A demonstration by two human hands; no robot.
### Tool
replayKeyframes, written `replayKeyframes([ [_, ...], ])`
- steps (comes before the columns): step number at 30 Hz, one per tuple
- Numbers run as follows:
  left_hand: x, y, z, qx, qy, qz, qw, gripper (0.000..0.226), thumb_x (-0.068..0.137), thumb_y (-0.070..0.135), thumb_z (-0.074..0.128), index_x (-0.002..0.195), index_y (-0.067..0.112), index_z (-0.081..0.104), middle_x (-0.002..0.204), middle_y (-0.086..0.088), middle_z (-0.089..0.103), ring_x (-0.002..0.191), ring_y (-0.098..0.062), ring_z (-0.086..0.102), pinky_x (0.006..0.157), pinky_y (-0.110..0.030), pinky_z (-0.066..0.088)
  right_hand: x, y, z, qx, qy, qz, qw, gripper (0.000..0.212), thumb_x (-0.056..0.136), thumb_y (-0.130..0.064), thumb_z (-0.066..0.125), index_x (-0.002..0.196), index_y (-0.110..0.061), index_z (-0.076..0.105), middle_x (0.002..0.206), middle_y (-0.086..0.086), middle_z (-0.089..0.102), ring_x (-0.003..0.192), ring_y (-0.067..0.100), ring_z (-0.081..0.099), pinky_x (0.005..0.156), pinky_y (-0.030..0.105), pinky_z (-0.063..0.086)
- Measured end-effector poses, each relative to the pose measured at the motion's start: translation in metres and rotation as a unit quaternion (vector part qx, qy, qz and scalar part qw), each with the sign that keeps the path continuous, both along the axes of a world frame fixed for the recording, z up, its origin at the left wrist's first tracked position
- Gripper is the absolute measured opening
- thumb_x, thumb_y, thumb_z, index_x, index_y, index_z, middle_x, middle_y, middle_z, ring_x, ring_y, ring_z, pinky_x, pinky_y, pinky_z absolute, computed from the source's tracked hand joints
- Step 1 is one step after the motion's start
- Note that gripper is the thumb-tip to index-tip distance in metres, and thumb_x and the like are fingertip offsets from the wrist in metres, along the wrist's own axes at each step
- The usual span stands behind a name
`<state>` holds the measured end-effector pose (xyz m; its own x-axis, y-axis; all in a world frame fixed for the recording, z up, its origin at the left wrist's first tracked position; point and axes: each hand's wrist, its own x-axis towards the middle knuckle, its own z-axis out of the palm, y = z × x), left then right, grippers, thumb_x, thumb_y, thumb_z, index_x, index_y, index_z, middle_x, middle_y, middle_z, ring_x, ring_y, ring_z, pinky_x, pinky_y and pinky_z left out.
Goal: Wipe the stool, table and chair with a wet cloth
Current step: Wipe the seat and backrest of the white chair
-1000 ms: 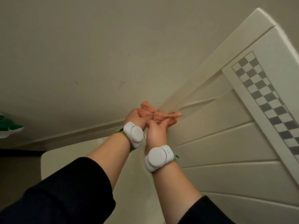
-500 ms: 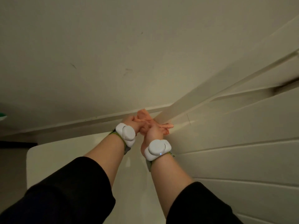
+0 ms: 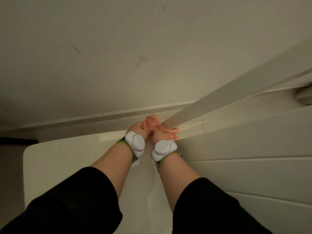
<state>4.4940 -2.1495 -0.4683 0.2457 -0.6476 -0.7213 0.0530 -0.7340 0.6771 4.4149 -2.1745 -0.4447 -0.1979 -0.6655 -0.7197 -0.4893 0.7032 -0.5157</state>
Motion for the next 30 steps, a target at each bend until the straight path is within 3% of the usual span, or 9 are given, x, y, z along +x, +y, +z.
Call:
replayKeyframes([
  [4,0.004,0.021,0.005,0.02,-0.008,0.01,1.0,0.023,0.088,0.034,0.06,0.07,0.02,0.056,0.076,-0.002,0.06,0.071,-0.019,0.056,0.069,-0.026,0.044,-0.001,0.01,0.002,0.022,-0.041,0.045,0.998,0.059,0.093,-0.016,0.053,0.143,0.0,0.026,0.145,0.022,0.037,0.13,0.036,0.041,0.108,0.043,0.037],
  [7,0.011,0.04,0.016,0.02,0.011,0.061,0.998,0.016,0.088,0.025,0.061,0.073,0.02,0.059,0.074,0.001,0.062,0.068,-0.017,0.057,0.061,-0.023,0.043,0.004,0.027,0.019,-0.022,-0.098,0.032,0.994,0.033,0.094,-0.014,0.052,0.124,-0.005,0.044,0.118,0.017,0.057,0.107,0.031,0.058,0.081,0.024,0.05],
  [9,0.011,0.048,0.029,0.004,0.062,0.076,0.995,0.01,0.089,0.018,0.06,0.08,0.02,0.06,0.083,-0.005,0.065,0.079,-0.022,0.06,0.069,-0.027,0.047,0.007,0.042,0.037,-0.101,-0.113,0.03,0.988,0.027,0.094,-0.017,0.052,0.12,-0.014,0.048,0.114,0.01,0.057,0.099,0.022,0.06,0.078,0.015,0.05],
  [11,0.006,0.054,0.043,-0.021,0.113,0.067,0.991,0.008,0.091,0.017,0.057,0.094,0.017,0.064,0.096,-0.011,0.069,0.094,-0.028,0.063,0.088,-0.039,0.051,0.0,0.053,0.056,-0.201,-0.08,0.042,0.975,0.042,0.085,-0.007,0.057,0.124,-0.023,0.052,0.117,-0.002,0.046,0.102,0.014,0.056,0.084,0.019,0.049],
  [13,-0.003,0.056,0.059,-0.048,0.146,0.033,0.988,0.021,0.093,0.027,0.056,0.107,0.015,0.064,0.11,-0.013,0.069,0.106,-0.029,0.063,0.102,-0.048,0.045,-0.008,0.058,0.076,-0.304,-0.028,0.068,0.95,0.056,0.076,0.003,0.059,0.125,-0.023,0.056,0.116,-0.001,0.04,0.111,0.022,0.05,0.094,0.03,0.046],
  [15,-0.01,0.053,0.078,-0.077,0.166,0.009,0.983,0.03,0.088,0.042,0.059,0.105,0.019,0.066,0.108,-0.009,0.07,0.105,-0.027,0.064,0.1,-0.046,0.044,-0.015,0.056,0.101,-0.433,0.037,0.096,0.896,0.055,0.071,0.006,0.059,0.12,-0.018,0.064,0.115,0.012,0.048,0.11,0.033,0.049,0.096,0.041,0.043],
  [19,-0.017,0.038,0.11,-0.141,0.2,0.045,0.969,0.026,0.089,0.039,0.058,0.108,0.024,0.066,0.101,-0.002,0.069,0.091,-0.021,0.062,0.088,-0.038,0.046,-0.023,0.045,0.141,-0.57,0.151,0.157,0.792,0.055,0.066,0.002,0.059,0.117,-0.017,0.067,0.121,0.018,0.054,0.106,0.033,0.044,0.1,0.022,0.029],
  [25,-0.019,0.034,0.117,-0.16,0.201,0.04,0.966,0.023,0.098,0.02,0.045,0.103,0.033,0.063,0.092,0.007,0.065,0.075,-0.009,0.058,0.079,-0.03,0.041,-0.024,0.03,0.118,-0.452,0.306,0.29,0.786,0.063,0.075,-0.009,0.064,0.136,-0.017,0.048,0.152,0.005,0.033,0.132,0.03,0.036,0.102,0.038,0.039],
  [30,0.002,0.087,0.073,-0.041,-0.014,-0.022,0.999,0.042,0.094,0.022,0.053,0.135,0.016,0.049,0.131,-0.002,0.058,0.117,-0.017,0.056,0.1,-0.025,0.04,-0.012,0.021,0.073,-0.388,0.332,0.409,0.757,0.065,0.077,-0.003,0.058,0.14,-0.005,0.039,0.151,0.016,0.031,0.137,0.03,0.033,0.109,0.032,0.03],
])
